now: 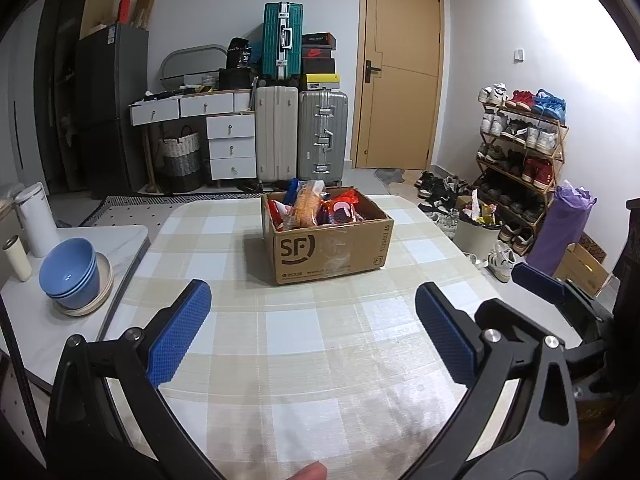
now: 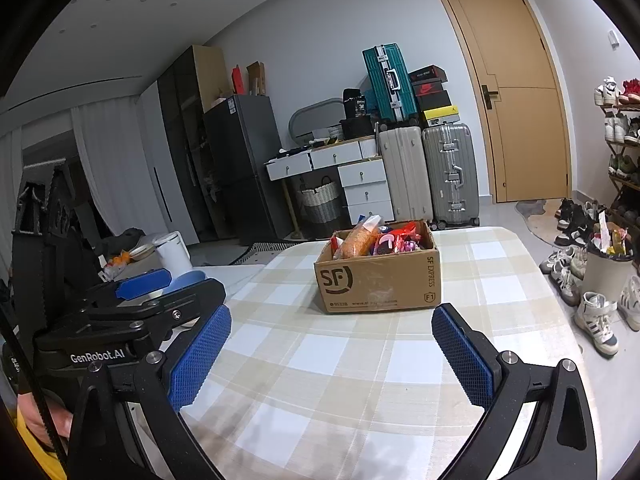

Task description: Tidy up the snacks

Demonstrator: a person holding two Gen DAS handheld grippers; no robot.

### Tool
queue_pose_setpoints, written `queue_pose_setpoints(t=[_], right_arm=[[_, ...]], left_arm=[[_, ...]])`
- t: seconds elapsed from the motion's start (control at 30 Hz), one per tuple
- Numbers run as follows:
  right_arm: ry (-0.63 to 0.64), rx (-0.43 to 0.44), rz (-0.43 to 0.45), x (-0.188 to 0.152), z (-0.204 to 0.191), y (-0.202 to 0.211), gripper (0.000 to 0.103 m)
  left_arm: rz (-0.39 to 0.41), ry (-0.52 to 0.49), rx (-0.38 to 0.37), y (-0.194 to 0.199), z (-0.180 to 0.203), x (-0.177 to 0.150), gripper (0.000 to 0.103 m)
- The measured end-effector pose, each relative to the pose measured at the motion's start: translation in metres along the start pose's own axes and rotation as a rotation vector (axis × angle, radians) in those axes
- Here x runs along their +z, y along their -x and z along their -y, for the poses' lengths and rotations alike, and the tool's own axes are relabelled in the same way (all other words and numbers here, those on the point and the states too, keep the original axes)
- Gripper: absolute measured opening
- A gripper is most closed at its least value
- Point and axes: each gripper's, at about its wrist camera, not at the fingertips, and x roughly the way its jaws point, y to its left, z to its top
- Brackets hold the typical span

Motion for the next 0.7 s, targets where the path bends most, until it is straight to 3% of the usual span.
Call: queue_pose_setpoints(t=[0.23, 0.4, 0.63, 0.7], right_arm=[[-0.003, -0.001, 0.0, 0.0, 0.001, 0.0, 0.102], [-0.004, -0.004, -0.006, -0.002, 0.0, -0.001, 0.102], [-0.037, -0.017, -0.05, -0.014, 0.014, -0.013, 0.102], [-0.051, -0.033, -0.074, -0.021, 0.023, -0.019, 0.102]], left_arm=[[-0.004, 0.003, 0.013, 0.0, -0.001, 0.001, 0.102], [-0.004, 0.004, 0.093, -0.007, -0.005, 0.0, 0.102], [-0.055, 0.037, 0.051, -0.034, -0.025, -0.012, 0.102], [-0.083, 0.075, 0.082, -0.05, -0.037, -0.019, 0.102]])
